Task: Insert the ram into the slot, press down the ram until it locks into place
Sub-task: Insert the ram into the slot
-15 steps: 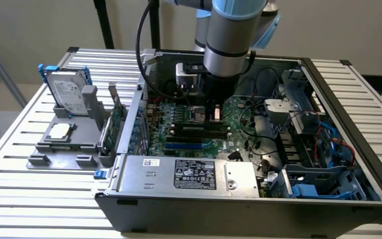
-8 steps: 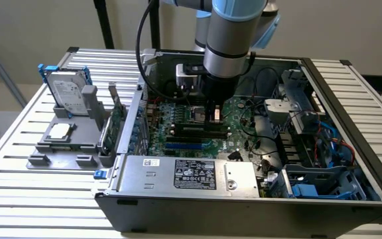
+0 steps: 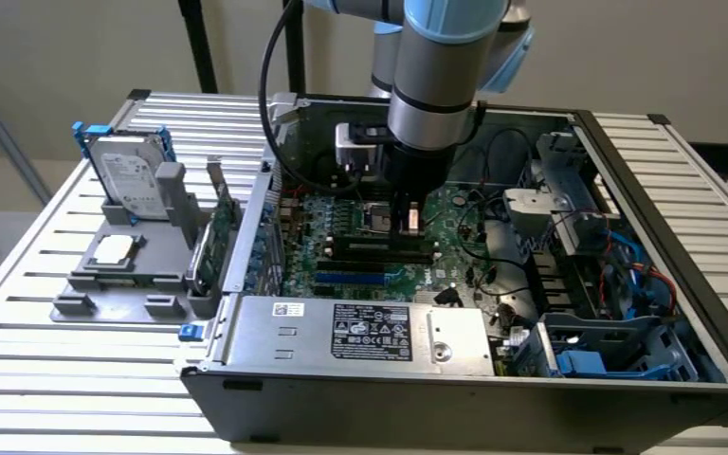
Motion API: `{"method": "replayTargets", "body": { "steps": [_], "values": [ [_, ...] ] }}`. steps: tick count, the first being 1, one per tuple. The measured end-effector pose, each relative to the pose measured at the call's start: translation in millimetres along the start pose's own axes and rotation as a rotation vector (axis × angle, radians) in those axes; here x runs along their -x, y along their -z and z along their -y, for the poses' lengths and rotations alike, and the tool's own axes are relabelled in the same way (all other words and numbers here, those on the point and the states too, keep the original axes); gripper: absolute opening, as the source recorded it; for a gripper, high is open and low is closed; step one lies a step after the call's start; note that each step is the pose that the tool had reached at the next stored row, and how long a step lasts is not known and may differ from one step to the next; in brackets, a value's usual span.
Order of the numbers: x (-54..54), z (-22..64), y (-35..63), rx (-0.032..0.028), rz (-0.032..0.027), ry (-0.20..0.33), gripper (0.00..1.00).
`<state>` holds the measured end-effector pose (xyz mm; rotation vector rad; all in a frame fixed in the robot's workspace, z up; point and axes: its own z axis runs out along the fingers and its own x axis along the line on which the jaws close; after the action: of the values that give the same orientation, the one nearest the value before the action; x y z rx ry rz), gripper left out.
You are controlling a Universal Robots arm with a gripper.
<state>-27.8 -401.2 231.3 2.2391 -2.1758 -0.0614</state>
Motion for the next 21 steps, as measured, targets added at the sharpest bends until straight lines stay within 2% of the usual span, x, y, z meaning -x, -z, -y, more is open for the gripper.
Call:
{"method": "replayTargets", "body": {
  "steps": [21],
  "values": [
    [-0.1,0.4,-5.3,0.0,0.0001,-0.004,0.13]
  ]
}}
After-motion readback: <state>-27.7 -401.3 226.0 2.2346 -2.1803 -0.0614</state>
